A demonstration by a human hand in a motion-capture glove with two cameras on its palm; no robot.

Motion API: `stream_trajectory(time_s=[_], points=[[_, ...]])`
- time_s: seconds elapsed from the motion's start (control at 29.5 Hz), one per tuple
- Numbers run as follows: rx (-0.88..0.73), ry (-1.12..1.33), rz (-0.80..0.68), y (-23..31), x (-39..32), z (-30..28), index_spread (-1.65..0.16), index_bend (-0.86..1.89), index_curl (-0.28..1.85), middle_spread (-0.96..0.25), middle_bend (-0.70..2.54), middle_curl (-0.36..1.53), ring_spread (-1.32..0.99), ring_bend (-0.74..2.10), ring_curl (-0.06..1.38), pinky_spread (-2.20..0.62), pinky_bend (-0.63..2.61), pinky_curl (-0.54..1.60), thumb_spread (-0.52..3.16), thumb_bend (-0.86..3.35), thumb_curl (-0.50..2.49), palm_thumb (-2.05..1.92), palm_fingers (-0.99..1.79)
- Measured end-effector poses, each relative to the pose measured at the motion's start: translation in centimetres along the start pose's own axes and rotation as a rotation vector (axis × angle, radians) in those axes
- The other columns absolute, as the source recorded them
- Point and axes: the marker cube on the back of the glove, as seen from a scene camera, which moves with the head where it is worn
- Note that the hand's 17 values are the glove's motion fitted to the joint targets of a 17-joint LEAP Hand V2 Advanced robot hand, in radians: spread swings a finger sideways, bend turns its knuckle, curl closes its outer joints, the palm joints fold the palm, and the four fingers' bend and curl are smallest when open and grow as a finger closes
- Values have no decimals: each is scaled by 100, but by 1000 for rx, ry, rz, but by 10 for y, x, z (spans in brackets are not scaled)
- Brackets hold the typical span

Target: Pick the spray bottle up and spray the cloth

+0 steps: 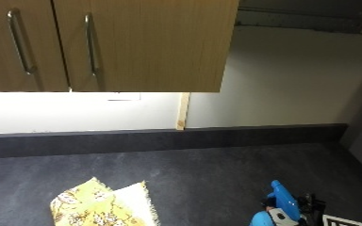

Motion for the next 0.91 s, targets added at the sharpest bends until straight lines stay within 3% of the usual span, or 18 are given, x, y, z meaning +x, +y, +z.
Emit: stream_trajectory(time_s=[0.2,0.74,0.91], points=[[-1,-49,-31,6,-9,2,-21,45,41,-1,47,41,6,26,28,17,15,15,76,15,52,110,94],[-1,-47,-39,2,3,-11,-15,53,54,-6,49,49,0,22,34,14,14,16,63,8,59,118,96],[24,-67,-40,1,-23,-25,-14,52,55,-7,48,50,0,22,36,14,14,16,62,6,61,120,98]])
